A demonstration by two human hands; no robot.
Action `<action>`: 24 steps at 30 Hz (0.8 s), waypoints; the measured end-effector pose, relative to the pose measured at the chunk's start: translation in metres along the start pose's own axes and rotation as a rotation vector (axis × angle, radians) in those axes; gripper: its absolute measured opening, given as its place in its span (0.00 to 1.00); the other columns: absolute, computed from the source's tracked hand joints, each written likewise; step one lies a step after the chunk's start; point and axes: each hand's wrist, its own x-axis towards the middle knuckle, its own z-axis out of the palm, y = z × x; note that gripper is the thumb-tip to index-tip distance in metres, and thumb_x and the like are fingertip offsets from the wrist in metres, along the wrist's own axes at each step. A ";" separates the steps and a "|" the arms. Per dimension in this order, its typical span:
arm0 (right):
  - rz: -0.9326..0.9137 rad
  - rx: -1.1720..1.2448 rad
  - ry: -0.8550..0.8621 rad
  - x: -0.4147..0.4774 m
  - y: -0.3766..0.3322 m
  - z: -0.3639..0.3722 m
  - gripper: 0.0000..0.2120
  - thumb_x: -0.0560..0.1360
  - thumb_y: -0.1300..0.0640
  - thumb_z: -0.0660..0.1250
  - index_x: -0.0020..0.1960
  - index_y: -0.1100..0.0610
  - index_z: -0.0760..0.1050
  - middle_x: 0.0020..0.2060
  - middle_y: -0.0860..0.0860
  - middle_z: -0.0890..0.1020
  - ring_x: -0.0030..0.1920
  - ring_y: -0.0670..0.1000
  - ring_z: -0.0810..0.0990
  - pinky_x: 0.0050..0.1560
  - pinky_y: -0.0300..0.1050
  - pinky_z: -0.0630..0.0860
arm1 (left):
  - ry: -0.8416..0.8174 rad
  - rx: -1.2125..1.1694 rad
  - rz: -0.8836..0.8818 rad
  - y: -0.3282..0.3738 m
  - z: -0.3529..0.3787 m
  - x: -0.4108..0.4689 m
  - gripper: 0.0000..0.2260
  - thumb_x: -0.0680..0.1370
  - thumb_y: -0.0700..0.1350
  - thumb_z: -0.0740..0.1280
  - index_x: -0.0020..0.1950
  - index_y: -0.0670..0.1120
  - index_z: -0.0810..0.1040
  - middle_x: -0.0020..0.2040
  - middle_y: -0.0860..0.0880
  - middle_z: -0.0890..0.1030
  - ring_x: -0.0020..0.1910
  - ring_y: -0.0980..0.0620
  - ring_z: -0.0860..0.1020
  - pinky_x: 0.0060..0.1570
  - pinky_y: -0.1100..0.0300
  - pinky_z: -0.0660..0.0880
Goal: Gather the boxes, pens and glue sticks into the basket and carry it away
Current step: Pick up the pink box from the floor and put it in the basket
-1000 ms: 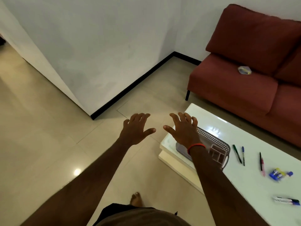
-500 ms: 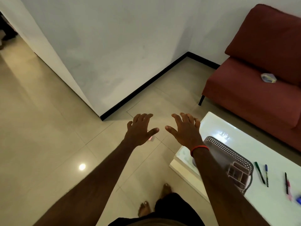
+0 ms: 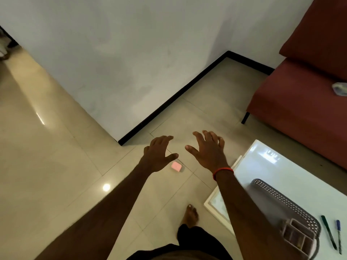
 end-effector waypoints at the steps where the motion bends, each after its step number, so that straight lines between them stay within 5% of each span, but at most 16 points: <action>1: -0.005 0.013 -0.011 0.010 0.000 0.002 0.31 0.78 0.33 0.56 0.76 0.48 0.61 0.76 0.57 0.64 0.77 0.59 0.56 0.74 0.62 0.52 | 0.005 -0.034 -0.031 -0.002 -0.002 0.009 0.34 0.76 0.65 0.66 0.78 0.56 0.59 0.79 0.51 0.62 0.78 0.46 0.59 0.69 0.35 0.65; 10: -0.016 0.080 -0.098 0.072 0.012 0.022 0.31 0.78 0.34 0.59 0.76 0.48 0.61 0.76 0.57 0.63 0.77 0.59 0.56 0.73 0.61 0.56 | -0.030 -0.116 -0.143 -0.021 -0.002 0.053 0.35 0.75 0.68 0.64 0.77 0.56 0.60 0.78 0.52 0.64 0.76 0.45 0.63 0.67 0.35 0.68; 20: 0.064 0.227 -0.184 0.096 0.030 0.072 0.30 0.78 0.40 0.64 0.76 0.50 0.61 0.77 0.55 0.61 0.76 0.56 0.58 0.67 0.56 0.69 | -0.176 -0.247 -0.188 -0.050 0.053 0.088 0.49 0.64 0.83 0.52 0.78 0.56 0.59 0.78 0.51 0.63 0.75 0.45 0.65 0.68 0.39 0.69; 24: 0.110 0.235 -0.229 0.113 0.041 0.104 0.30 0.78 0.40 0.64 0.76 0.49 0.61 0.77 0.55 0.61 0.76 0.56 0.58 0.68 0.57 0.68 | -0.261 -0.231 -0.176 -0.068 0.084 0.113 0.44 0.67 0.79 0.56 0.78 0.58 0.58 0.78 0.52 0.63 0.75 0.45 0.65 0.68 0.39 0.70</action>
